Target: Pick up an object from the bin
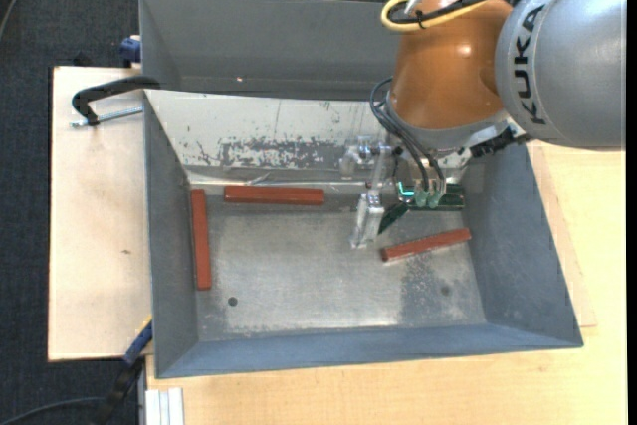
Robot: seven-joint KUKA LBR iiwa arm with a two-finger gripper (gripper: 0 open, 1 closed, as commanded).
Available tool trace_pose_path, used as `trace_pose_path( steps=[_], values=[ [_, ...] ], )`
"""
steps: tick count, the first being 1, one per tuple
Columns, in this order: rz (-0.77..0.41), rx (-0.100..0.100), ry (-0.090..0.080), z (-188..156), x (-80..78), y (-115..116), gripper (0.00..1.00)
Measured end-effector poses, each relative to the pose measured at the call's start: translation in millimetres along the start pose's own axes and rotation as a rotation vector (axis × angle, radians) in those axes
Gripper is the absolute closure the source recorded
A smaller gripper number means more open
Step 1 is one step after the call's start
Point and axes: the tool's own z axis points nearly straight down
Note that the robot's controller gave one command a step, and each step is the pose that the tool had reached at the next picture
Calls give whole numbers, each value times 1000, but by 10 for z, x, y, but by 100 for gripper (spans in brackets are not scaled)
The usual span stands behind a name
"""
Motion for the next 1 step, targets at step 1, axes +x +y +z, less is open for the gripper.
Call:
trace_pose_path(
  steps=[1],
  values=[
    [-6, 1, 0, 1288, -170, -975, 0]
  ],
)
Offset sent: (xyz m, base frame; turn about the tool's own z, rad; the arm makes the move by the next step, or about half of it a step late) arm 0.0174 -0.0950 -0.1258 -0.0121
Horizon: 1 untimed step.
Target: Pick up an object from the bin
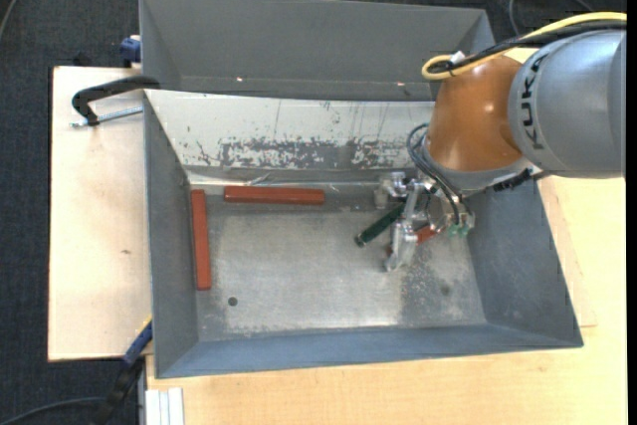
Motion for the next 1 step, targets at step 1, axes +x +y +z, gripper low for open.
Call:
trace_pose_path(
  steps=[1],
  values=[
    [-4, -1, -7, -42, -21, 30, 100]
  ],
)
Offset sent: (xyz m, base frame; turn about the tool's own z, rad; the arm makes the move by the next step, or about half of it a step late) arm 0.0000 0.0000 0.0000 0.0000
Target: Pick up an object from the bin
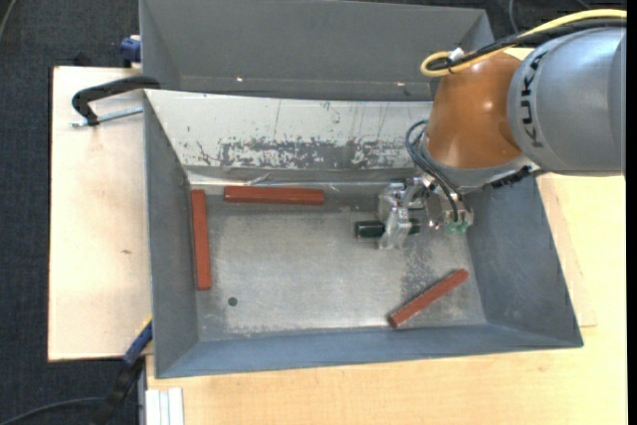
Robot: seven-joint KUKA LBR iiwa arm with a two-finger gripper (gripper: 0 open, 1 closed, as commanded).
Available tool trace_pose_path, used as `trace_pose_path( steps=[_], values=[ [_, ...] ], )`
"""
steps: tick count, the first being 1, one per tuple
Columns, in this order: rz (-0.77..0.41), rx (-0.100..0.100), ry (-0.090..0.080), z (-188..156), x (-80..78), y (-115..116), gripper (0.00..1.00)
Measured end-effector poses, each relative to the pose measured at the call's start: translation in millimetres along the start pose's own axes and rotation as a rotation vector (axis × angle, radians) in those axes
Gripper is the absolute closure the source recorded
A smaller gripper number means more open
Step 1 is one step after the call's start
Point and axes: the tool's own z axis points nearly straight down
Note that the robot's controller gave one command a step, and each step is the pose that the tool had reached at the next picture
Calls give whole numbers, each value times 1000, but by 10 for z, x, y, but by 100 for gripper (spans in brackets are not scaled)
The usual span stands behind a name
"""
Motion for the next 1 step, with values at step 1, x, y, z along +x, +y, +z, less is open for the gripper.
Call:
trace_pose_path(
  steps=[1],
  values=[
    [-164, 3, -15, -1506, 135, -81, 100]
  ],
)
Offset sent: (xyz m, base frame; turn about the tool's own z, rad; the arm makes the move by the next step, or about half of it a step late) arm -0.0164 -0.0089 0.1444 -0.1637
